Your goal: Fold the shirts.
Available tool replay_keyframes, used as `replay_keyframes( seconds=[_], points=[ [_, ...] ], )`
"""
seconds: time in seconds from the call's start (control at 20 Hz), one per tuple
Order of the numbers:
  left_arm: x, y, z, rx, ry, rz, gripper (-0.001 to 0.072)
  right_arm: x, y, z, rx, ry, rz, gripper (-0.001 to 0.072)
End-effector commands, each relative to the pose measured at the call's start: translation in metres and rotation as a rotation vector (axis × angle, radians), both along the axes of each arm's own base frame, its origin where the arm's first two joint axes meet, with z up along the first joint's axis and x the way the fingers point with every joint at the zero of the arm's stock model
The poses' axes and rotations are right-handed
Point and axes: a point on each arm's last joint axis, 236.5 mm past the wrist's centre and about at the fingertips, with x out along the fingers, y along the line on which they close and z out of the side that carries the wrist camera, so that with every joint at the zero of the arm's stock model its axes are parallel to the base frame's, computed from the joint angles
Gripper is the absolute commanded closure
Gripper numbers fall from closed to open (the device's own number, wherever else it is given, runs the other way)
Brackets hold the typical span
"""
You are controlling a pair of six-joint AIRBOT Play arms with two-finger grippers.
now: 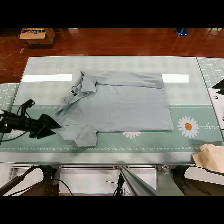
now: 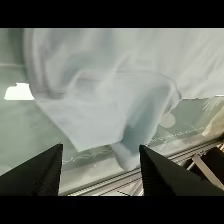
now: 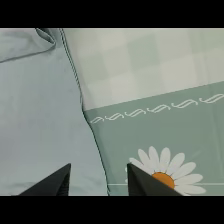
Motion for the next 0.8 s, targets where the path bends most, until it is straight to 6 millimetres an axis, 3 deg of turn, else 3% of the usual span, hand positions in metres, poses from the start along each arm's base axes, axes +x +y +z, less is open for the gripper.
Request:
replay_keyframes(
  seconds=[0.0, 0.2, 0.45, 0.6, 0.75],
  points=[
    [-0.010, 0.002, -0.013, -0.016, -0.015, 0.059, 0.0117, 0.001, 0.004, 0.000, 0.019, -0.013, -0.001, 0.0284],
    [-0.001, 0.017, -0.025, 0.062, -0.044, 0.086, 0.0117, -0.002, 0.007, 0.001, 0.031, -0.006, 0.007, 0.0284],
    [0.038, 0.029, -0.030, 0.127, -0.147, 0.201, 0.0117, -0.008, 0.014, 0.002, 0.057, 0.014, 0.027, 0.0284],
    [0.046, 0.008, -0.038, 0.077, -0.133, 0.202, 0.0117, -0.011, 0.016, 0.002, 0.068, 0.025, 0.037, 0.0284],
    [0.030, -0.025, -0.059, 0.035, -0.040, 0.100, 0.0117, -0.014, 0.019, 0.002, 0.076, 0.036, 0.050, 0.0284]
  ],
)
